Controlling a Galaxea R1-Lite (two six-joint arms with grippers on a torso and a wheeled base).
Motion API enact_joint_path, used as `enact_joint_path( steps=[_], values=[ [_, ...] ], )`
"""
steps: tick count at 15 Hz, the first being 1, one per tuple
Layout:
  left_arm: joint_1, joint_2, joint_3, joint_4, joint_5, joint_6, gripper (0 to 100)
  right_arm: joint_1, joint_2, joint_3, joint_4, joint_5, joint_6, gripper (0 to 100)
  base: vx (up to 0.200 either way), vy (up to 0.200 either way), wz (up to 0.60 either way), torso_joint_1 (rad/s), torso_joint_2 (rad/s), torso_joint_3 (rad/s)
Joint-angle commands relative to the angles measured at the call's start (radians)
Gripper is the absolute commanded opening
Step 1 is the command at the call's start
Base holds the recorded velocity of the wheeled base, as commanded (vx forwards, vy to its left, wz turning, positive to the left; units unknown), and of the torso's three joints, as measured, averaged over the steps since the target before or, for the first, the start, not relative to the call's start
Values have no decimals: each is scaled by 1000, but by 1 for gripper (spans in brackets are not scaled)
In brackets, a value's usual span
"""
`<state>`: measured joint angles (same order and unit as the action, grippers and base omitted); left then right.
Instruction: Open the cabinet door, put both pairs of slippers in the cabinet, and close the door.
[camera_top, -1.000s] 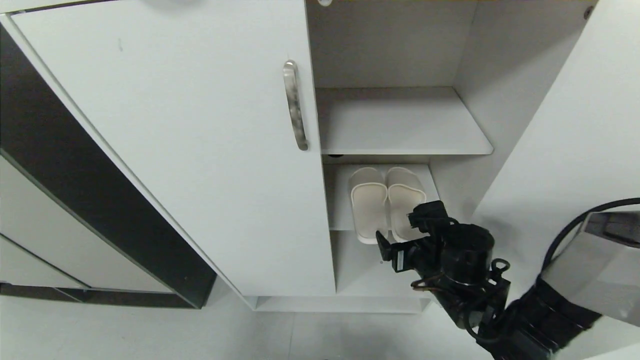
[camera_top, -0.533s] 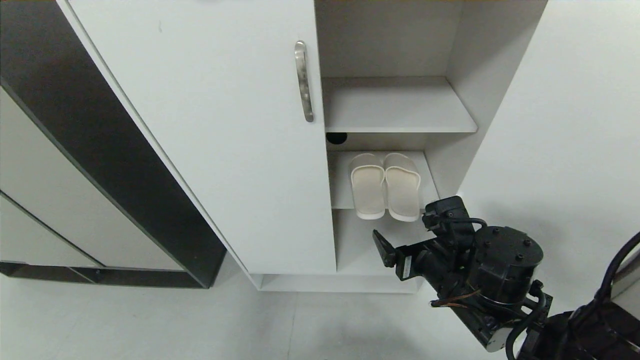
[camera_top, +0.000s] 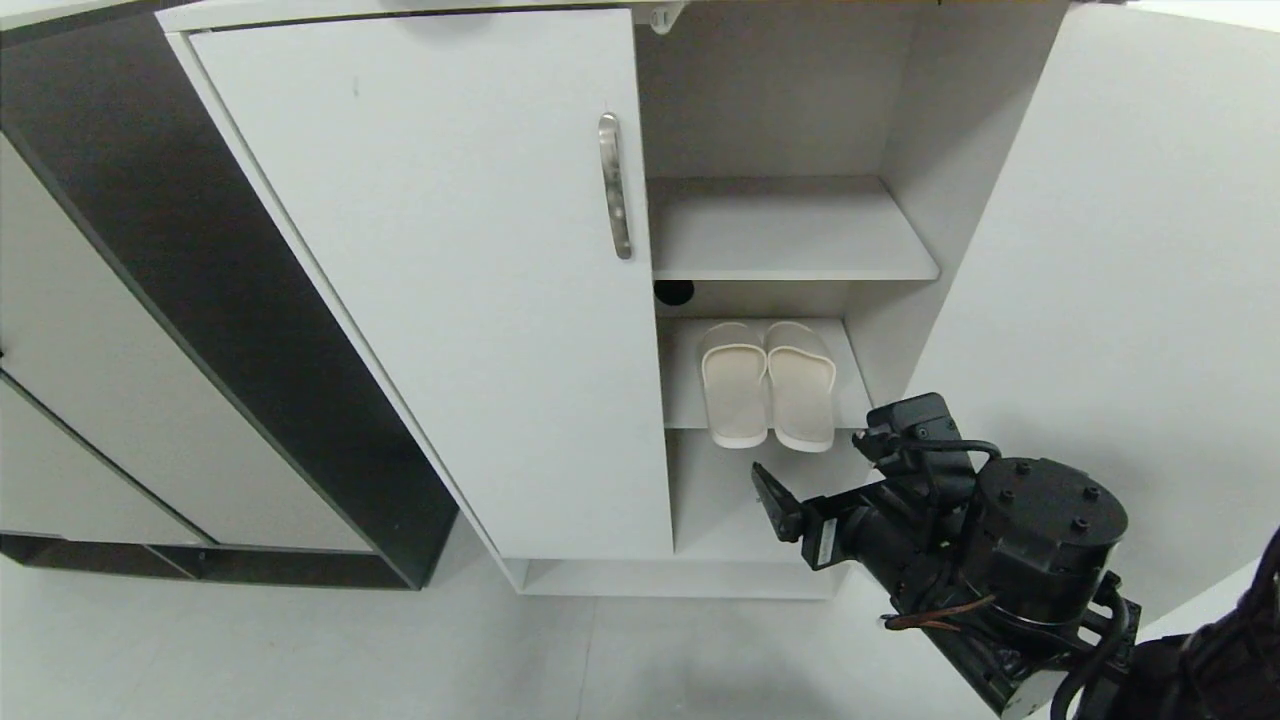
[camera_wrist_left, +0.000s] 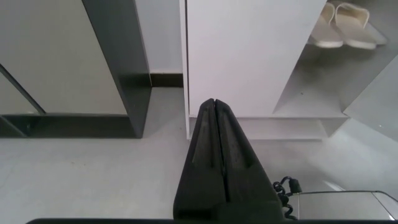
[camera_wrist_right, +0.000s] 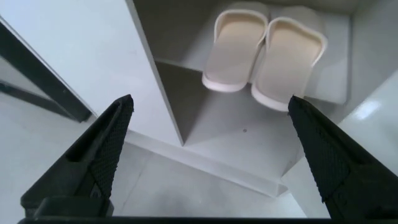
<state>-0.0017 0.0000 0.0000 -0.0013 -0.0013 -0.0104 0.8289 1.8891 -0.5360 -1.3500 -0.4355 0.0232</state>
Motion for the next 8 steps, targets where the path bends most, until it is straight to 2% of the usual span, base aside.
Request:
enact_joint_path(
  steps=[1, 8],
  values=[
    [0, 2, 0, 0, 0, 0, 0, 1, -2, 7, -1, 0, 0, 100, 0, 0, 0, -2, 2, 207],
    [0, 2, 0, 0, 0, 0, 0, 2, 2, 10, 0, 0, 0, 100, 0, 0, 0, 4, 2, 196]
  ],
)
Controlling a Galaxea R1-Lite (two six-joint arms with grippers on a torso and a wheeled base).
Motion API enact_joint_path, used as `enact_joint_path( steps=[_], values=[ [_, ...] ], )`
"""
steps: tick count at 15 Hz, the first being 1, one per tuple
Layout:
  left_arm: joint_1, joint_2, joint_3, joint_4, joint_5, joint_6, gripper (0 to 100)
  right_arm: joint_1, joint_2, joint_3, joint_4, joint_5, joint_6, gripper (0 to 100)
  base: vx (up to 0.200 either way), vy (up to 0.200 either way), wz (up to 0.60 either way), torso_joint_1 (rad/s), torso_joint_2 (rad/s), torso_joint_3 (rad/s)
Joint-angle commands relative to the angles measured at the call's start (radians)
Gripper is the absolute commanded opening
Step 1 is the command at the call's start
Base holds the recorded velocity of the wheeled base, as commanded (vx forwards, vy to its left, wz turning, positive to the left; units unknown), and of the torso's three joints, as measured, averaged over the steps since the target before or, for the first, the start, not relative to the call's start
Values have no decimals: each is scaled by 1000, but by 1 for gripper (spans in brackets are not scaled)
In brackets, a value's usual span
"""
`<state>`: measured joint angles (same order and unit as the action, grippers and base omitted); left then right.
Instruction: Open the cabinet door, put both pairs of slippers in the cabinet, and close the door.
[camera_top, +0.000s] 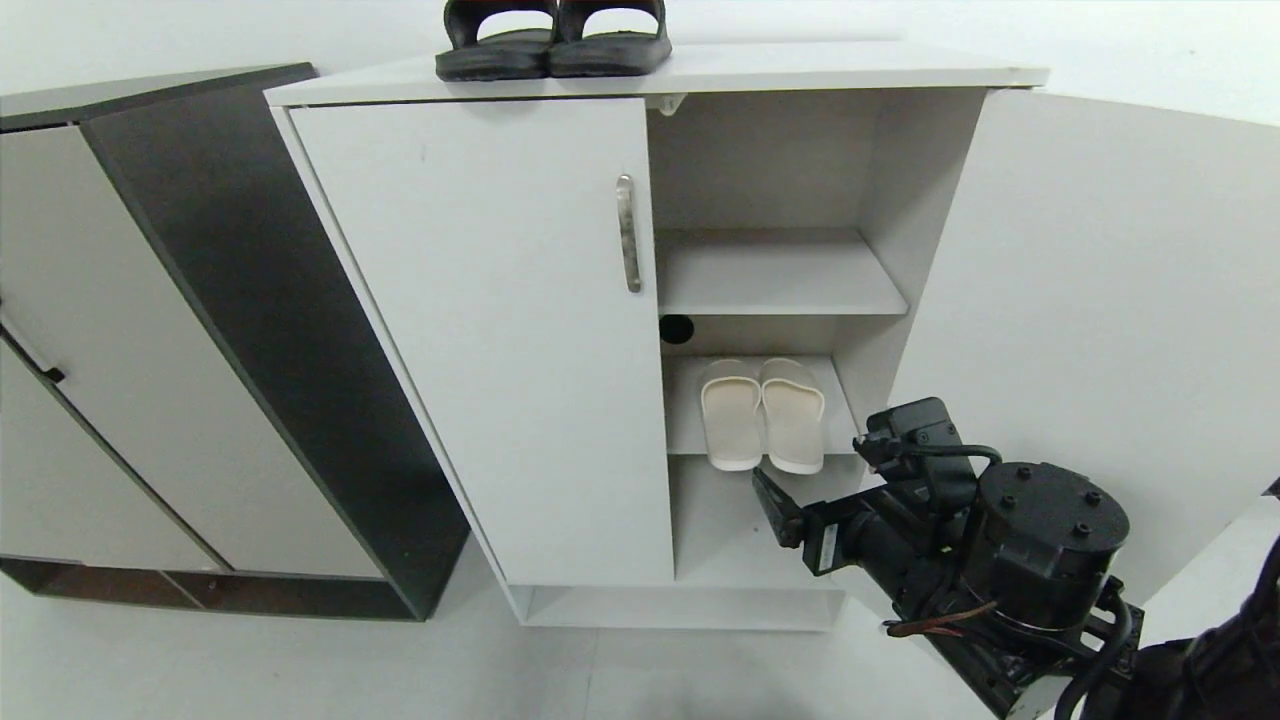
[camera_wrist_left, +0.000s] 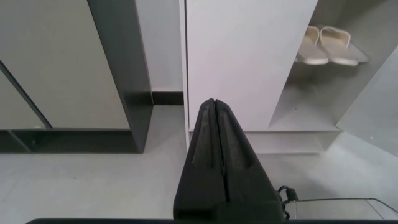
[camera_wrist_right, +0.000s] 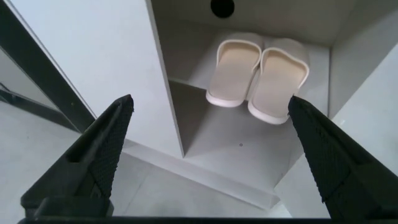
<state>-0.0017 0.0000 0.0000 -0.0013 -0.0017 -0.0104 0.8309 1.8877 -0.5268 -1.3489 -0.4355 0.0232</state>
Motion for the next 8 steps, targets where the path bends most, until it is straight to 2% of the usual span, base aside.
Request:
enact_joint_path(
  steps=[1, 8],
  values=[
    [0, 2, 0, 0, 0, 0, 0, 1, 4, 2, -1, 0, 0, 100, 0, 0, 0, 2, -2, 198],
    [0, 2, 0, 0, -1, -2, 0, 8, -2, 8, -1, 3, 6, 100, 0, 0, 0, 2, 4, 192]
  ],
)
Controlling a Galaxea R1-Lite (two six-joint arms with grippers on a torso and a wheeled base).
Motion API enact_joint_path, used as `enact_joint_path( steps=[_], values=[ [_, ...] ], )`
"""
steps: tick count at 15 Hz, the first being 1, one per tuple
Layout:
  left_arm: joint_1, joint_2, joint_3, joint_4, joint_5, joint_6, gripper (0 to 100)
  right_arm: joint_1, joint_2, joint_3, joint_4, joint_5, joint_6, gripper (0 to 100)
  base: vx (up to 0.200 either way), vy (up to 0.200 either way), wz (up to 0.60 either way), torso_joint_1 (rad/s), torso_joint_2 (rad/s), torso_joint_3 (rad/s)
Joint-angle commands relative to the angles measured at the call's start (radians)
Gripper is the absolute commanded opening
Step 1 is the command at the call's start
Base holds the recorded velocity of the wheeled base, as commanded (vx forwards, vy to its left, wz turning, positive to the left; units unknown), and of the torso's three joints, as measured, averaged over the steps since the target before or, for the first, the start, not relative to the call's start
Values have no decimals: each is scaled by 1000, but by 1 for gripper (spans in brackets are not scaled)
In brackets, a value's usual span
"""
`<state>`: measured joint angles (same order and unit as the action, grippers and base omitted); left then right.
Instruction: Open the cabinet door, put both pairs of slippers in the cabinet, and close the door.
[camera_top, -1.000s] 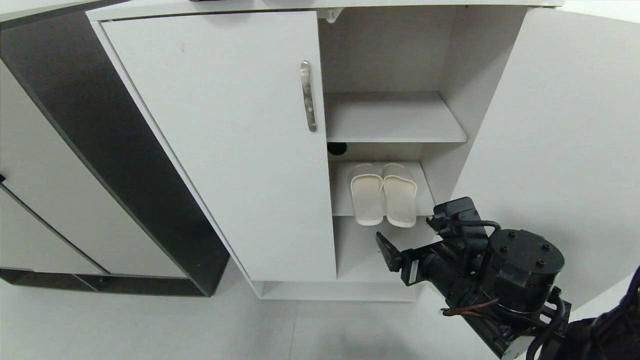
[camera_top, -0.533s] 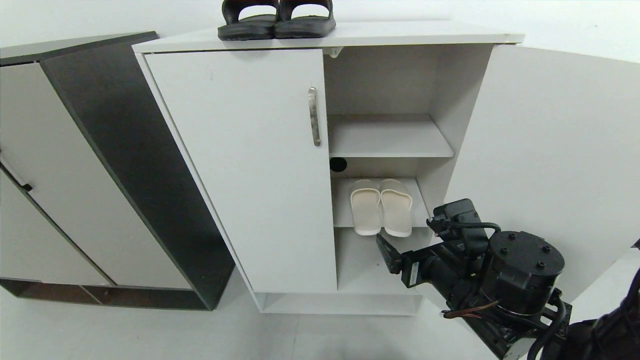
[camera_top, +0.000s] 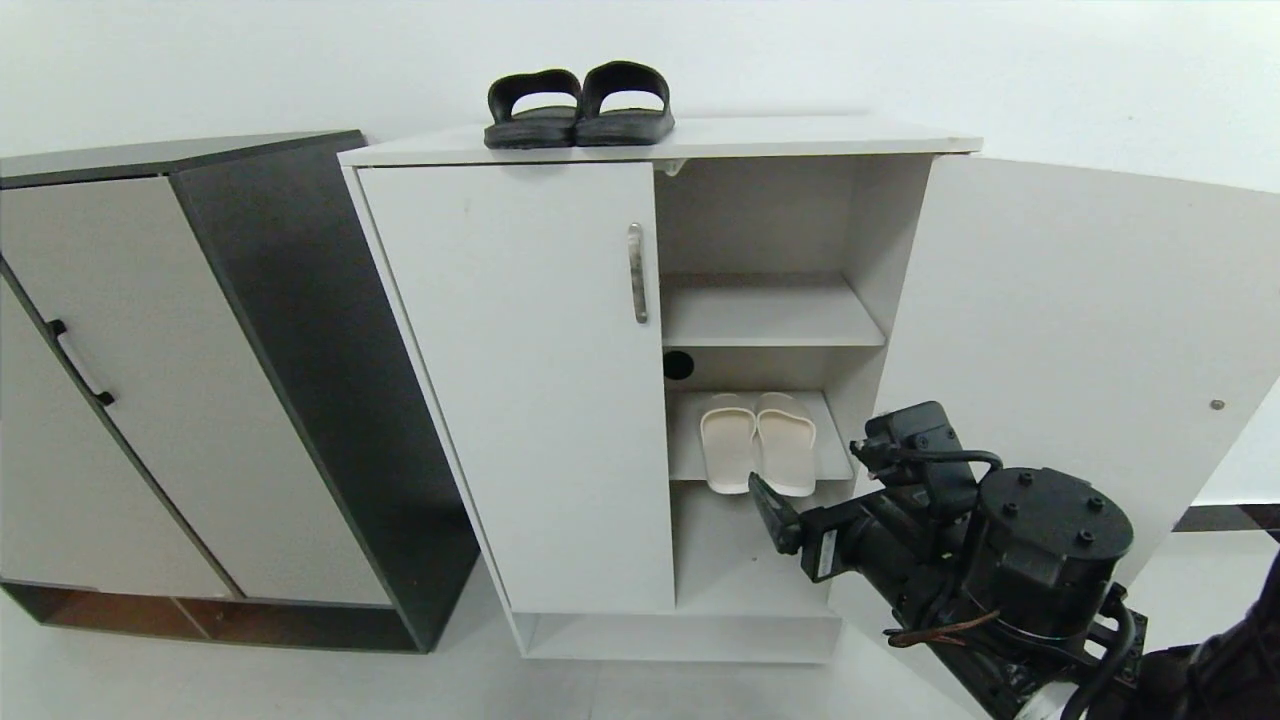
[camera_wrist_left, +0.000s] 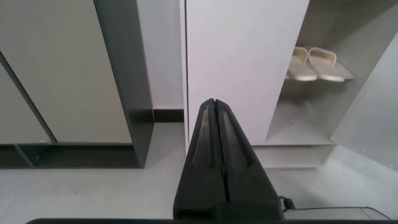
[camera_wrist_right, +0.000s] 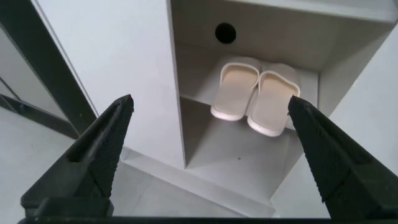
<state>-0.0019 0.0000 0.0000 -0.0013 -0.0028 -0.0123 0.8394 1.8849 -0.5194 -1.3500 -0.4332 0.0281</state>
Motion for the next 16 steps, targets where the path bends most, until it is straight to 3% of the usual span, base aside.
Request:
enact_joint_path(
  steps=[1, 9, 16],
  values=[
    [0, 2, 0, 0, -2, 2, 0, 1, 0, 2, 0, 1, 1, 100, 0, 0, 0, 12, -2, 124],
    [0, 2, 0, 0, -2, 0, 0, 0, 8, 2, 0, 1, -2, 100, 0, 0, 0, 0, 0, 6],
    [0, 2, 0, 0, -2, 0, 0, 0, 8, 9, 0, 1, -2, 100, 0, 200, 0, 4, 0, 3]
  ],
)
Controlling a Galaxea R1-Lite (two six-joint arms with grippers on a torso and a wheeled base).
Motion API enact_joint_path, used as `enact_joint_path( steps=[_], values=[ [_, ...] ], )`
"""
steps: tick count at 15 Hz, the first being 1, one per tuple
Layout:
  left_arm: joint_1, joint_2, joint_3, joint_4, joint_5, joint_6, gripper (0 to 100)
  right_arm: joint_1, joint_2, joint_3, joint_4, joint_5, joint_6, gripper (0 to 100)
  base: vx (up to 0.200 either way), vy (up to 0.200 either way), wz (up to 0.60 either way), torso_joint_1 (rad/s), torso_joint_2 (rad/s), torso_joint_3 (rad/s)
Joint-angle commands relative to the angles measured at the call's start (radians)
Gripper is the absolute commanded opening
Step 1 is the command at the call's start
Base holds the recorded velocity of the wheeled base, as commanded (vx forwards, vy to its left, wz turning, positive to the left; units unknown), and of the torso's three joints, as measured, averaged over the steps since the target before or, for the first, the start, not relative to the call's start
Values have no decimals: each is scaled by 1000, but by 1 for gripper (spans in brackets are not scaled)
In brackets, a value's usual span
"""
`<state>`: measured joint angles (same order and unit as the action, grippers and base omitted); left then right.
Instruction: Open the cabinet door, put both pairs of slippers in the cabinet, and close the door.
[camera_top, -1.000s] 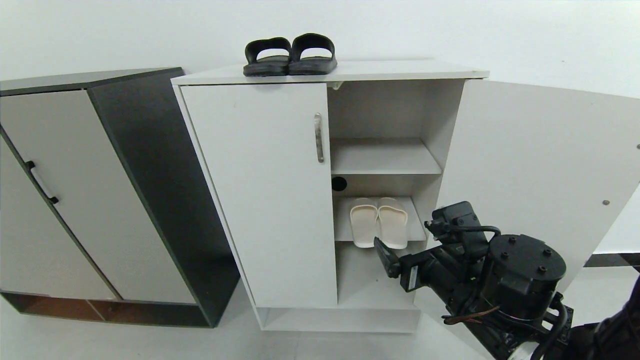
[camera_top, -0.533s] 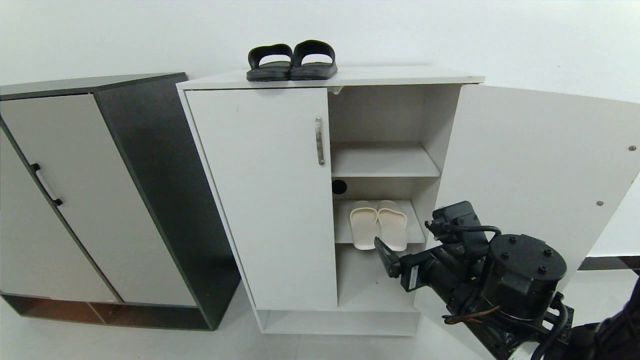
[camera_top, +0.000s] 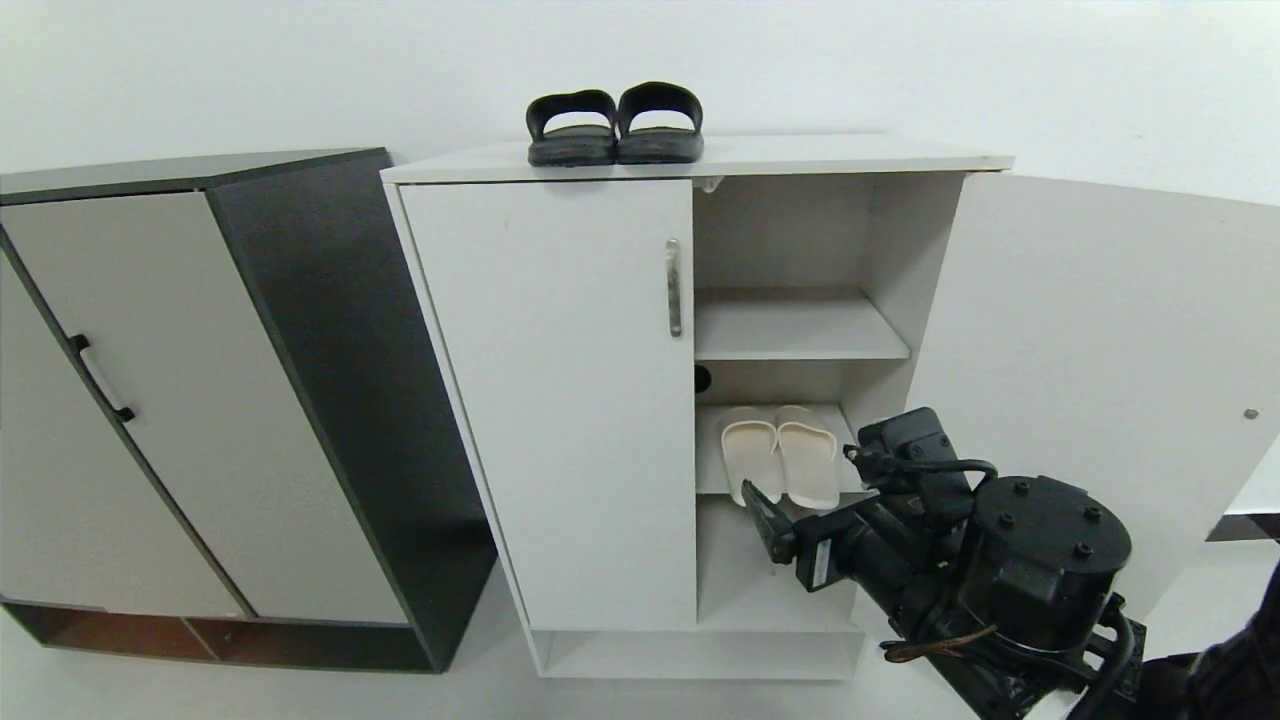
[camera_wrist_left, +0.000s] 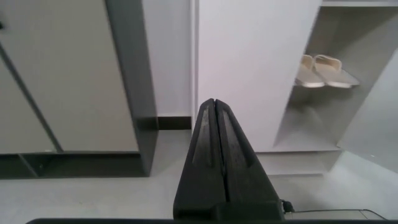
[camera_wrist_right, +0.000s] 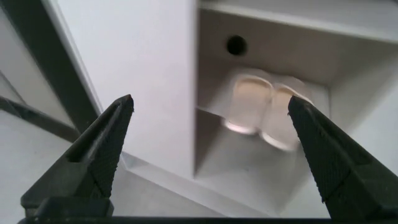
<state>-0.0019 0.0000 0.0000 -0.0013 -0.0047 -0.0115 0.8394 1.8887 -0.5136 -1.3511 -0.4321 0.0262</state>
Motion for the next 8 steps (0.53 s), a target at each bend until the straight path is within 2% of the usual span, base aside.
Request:
enact_joint_path(
  steps=[1, 8],
  values=[
    [0, 2, 0, 0, 0, -1, 0, 0, 4, 4, 1, 0, 0, 100, 0, 200, 0, -7, 2, 2],
    [0, 2, 0, 0, -1, 1, 0, 0, 4, 12, -16, 1, 0, 100, 0, 200, 0, 2, 3, 4]
  ],
)
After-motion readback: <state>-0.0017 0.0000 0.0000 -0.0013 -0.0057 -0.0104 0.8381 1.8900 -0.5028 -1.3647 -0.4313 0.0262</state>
